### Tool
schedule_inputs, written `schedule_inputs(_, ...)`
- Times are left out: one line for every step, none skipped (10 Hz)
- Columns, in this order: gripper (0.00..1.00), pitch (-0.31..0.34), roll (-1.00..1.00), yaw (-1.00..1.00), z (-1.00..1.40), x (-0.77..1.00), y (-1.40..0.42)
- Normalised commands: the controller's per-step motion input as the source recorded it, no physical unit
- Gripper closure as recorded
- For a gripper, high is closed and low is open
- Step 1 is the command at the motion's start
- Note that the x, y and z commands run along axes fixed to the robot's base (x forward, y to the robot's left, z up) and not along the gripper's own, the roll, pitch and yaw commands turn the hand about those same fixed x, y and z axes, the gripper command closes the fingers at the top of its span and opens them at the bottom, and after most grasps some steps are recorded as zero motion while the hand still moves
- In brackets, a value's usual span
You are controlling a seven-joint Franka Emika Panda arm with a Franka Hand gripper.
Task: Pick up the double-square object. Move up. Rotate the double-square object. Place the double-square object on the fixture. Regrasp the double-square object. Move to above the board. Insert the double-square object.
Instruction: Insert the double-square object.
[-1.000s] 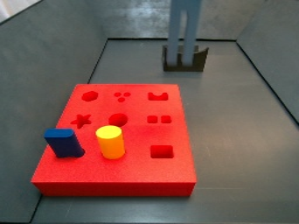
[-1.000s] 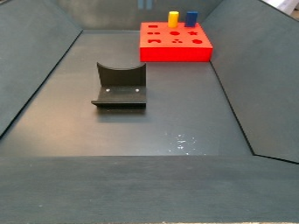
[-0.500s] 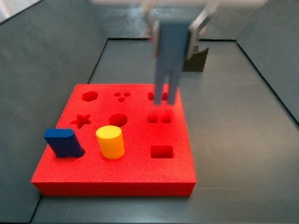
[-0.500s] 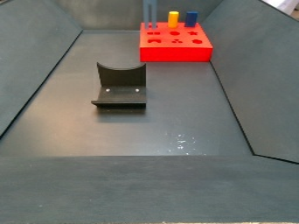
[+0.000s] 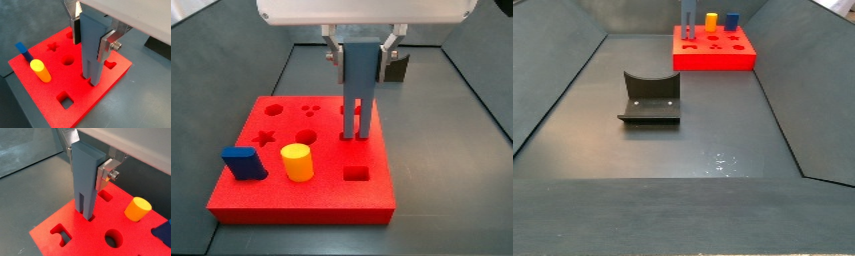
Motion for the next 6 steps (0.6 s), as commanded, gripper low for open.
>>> schedule_inputs(1.0, 0.101, 0.23, 0.33, -0.43, 0.0, 0.0)
schedule_inputs(1.0, 0.12, 0.27, 0.35, -0.49, -0.08, -0.03)
schedule_inputs(1.0, 0.099, 0.28, 0.35, -0.56, -0.08, -0.03)
schedule_inputs(1.0, 0.147, 0.24, 0.21, -0.6, -0.01, -0.07)
schedule_inputs(1.0, 0.136, 0.09, -0.13, -0.79, 0.22, -0.16)
schedule_inputs(1.0, 0.0, 0.0, -0.49, -0.76, 0.44, -0.25)
